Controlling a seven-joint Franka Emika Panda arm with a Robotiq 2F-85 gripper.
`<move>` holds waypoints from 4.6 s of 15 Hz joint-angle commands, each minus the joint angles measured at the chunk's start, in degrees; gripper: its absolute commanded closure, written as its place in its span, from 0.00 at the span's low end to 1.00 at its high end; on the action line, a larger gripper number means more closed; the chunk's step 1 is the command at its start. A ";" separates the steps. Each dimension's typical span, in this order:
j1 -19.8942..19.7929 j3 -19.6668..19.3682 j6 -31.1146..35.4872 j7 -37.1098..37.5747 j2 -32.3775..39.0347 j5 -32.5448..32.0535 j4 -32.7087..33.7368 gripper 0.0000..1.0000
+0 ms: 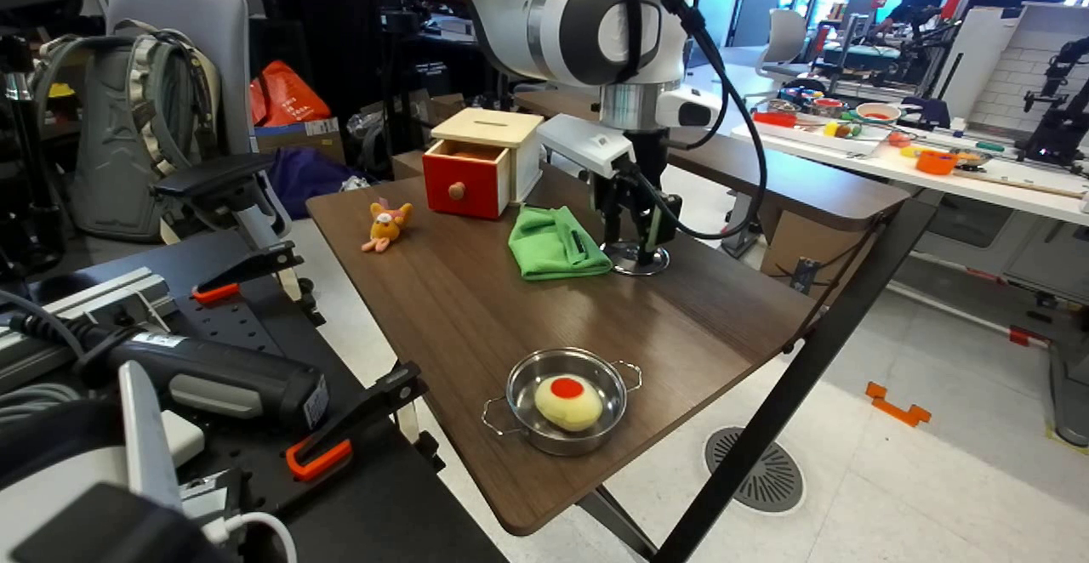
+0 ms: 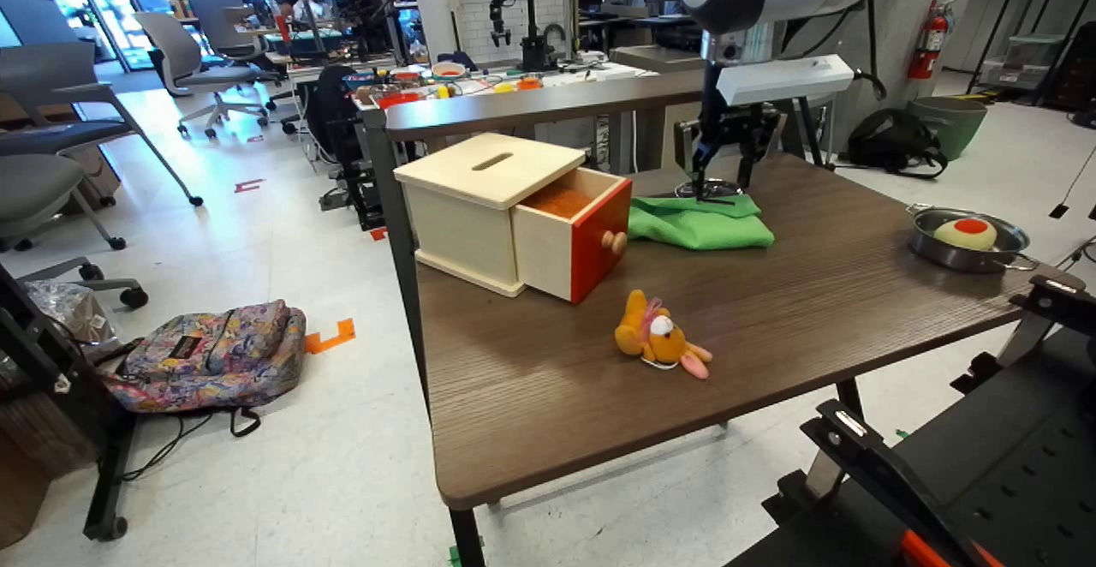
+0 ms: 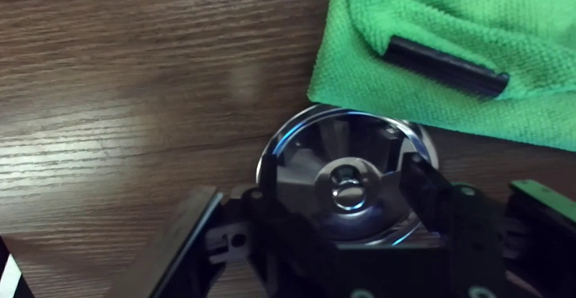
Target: Pick up the lid from the table and put it on the pot.
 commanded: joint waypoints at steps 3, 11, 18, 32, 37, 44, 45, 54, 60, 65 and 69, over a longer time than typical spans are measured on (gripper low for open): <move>-0.57 0.14 -2.69 0.69 2.10 -1.43 3.86 0.73; -1.10 0.20 -4.10 0.31 2.13 -2.07 4.72 0.95; -1.86 0.71 -2.62 -1.39 -3.05 -1.95 -1.62 0.95; -5.46 -0.30 1.14 -9.53 -16.74 -5.46 -23.41 0.95; -7.40 -0.64 4.76 -13.29 -20.71 -6.89 -30.90 0.95; -10.99 -0.09 10.72 -20.19 -27.96 -6.88 -40.88 0.95; -11.40 -0.14 10.79 -21.16 -28.78 -6.91 -41.72 0.95; -14.27 -2.19 11.10 -27.75 -32.38 -9.72 -46.88 0.95; -14.49 -2.23 10.85 -28.26 -31.35 -10.01 -46.83 0.95; -14.39 -1.30 11.43 -27.82 -30.54 -9.28 -46.01 0.95; -14.25 -1.24 10.74 -27.47 -30.06 -9.45 -45.45 0.95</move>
